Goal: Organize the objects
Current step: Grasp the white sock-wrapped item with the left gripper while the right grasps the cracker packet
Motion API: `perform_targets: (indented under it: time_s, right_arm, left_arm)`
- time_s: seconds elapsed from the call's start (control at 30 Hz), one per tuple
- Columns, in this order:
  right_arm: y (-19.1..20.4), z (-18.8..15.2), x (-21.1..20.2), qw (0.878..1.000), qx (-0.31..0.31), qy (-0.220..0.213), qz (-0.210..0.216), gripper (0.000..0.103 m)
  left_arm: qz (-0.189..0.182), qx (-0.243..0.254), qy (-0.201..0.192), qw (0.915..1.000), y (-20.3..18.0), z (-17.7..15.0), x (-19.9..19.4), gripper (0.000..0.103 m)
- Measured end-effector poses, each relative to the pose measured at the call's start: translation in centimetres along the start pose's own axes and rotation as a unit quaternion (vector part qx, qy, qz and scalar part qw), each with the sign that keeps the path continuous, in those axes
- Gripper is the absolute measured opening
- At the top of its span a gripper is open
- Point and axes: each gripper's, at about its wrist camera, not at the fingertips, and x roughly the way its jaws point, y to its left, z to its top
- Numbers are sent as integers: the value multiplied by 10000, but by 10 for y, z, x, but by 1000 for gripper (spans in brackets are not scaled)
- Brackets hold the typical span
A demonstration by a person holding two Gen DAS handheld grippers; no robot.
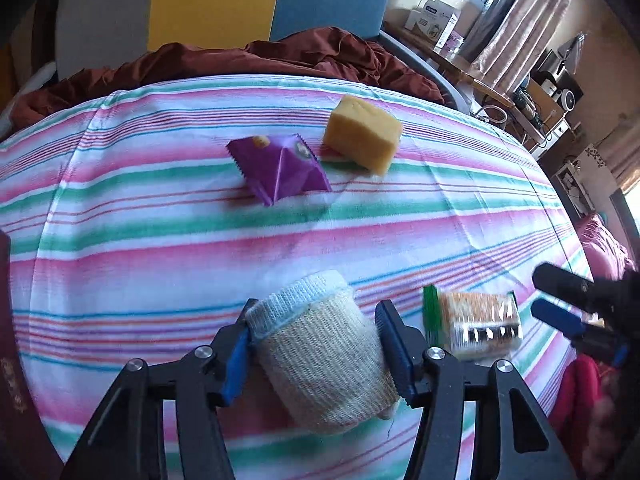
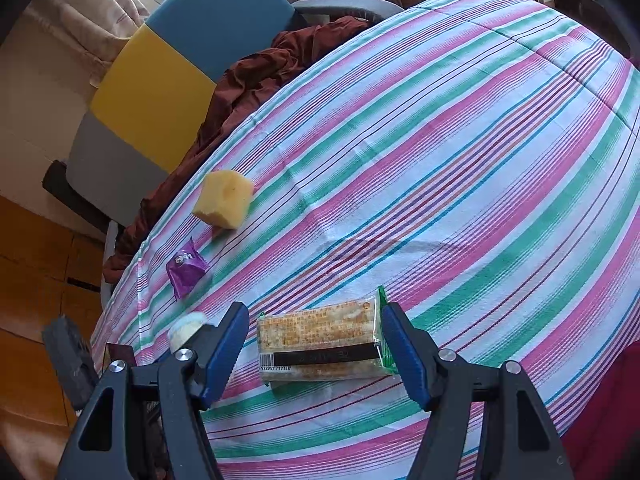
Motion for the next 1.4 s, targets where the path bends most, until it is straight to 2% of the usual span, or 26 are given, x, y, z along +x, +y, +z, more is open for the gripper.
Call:
perform_targets:
  time_s: [0.13,0.2,0.3,0.37,0.5,0.63,0.77,0.8,0.9,0.93,1.07,1.2,1.4]
  right_arm:
    - [-2,0,4,9999,-13,96,-110,70]
    - [-2,0,6,9997,-30,91,-228,70]
    - [-2,1,8,9990,-81,51,-440,70]
    - [0,2,10,9982,-171,27,-567,70]
    - [2,3,17,9966,-287,77,-766,70]
    - [2,2,25,9959,-280,205,-837,70]
    - [8,-3,35,9954,-394,553,-671,72]
    - [10,-6,37,9955,-419,685,-495,72]
    - [15,-13,41,9925,-280,1109,423,72]
    - [17,-15,42,9910,-278,1193,544,70]
    - [16,-15,37,9931,-289,1046,436,66]
    - [18,-9,33,9966,-378,725,113,66]
    - [47,-16,30,9903,-1279,487,-233,67]
  left_arm:
    - [-131,80,-137,9998,5,-40,-23,58]
    - [-216,144,-191,9995,3,-58,-30,54]
    - [-142,482,-329,9982,-4,-81,-40,51]
    - [-124,568,-361,9977,-6,-87,-41,51]
    - [-326,416,-316,9981,3,-85,-41,50]
    - [-383,407,-343,9978,5,-86,-42,50]
    - [-474,368,-362,9975,10,-90,-45,50]
    - [-498,348,-366,9975,11,-91,-46,50]
    - [-553,287,-394,9973,14,-92,-47,51]
    - [-590,260,-410,9971,16,-93,-48,51]
    - [-628,245,-429,9968,17,-94,-48,51]
    - [-612,247,-465,9967,16,-95,-48,51]
    - [-606,248,-503,9966,17,-95,-47,51]
